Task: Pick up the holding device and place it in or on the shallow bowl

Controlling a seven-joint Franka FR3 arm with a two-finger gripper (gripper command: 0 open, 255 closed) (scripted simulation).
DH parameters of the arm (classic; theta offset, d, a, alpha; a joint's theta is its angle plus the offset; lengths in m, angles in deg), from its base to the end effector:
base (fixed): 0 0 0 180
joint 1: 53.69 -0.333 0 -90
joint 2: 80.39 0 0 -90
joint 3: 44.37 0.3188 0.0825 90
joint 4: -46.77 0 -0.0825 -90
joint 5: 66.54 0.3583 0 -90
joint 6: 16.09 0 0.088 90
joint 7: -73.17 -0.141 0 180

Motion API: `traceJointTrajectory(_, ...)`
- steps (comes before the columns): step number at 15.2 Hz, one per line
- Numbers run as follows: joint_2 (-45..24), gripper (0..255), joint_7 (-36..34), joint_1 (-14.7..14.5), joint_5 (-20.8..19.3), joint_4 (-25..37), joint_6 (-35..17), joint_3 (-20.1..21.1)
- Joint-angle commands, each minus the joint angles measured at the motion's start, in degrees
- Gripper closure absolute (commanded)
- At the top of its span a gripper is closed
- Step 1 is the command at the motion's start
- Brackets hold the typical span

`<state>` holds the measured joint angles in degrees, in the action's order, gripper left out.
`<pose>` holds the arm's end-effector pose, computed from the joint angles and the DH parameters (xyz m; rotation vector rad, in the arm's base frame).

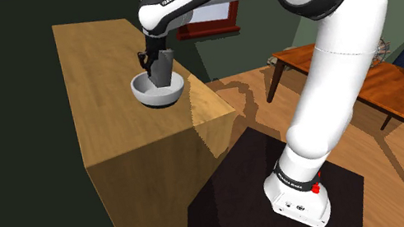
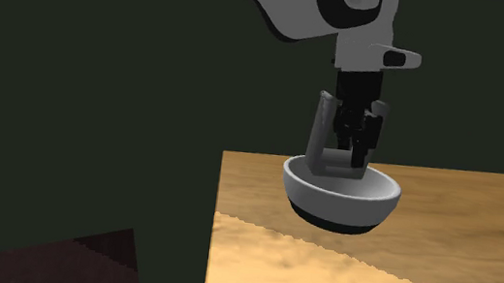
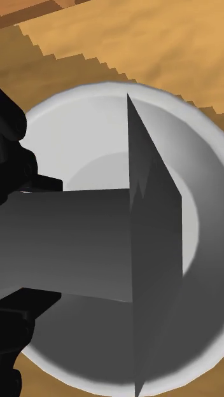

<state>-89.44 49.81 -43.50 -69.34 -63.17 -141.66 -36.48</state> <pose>0.5878 -0.0293 0.4042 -3.0640 0.6606 -0.1855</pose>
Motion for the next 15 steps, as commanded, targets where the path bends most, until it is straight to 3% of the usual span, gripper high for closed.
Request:
traceJointTrajectory(1,-0.3,255,-0.1,0.0,-0.1,-0.1,-0.4,0.0)
traceJointTrajectory(6,-0.3,255,-0.1,-0.1,-0.1,-0.1,-0.4,0.0)
traceJointTrajectory(7,-0.3,0,-0.1,0.0,-0.1,-0.1,-0.4,0.0)
traceJointTrajectory(12,-0.3,0,-0.1,0.0,-0.1,-0.1,-0.4,0.0)
traceJointTrajectory(15,2.3,0,0.3,0.0,0.5,2.5,4.7,0.1)
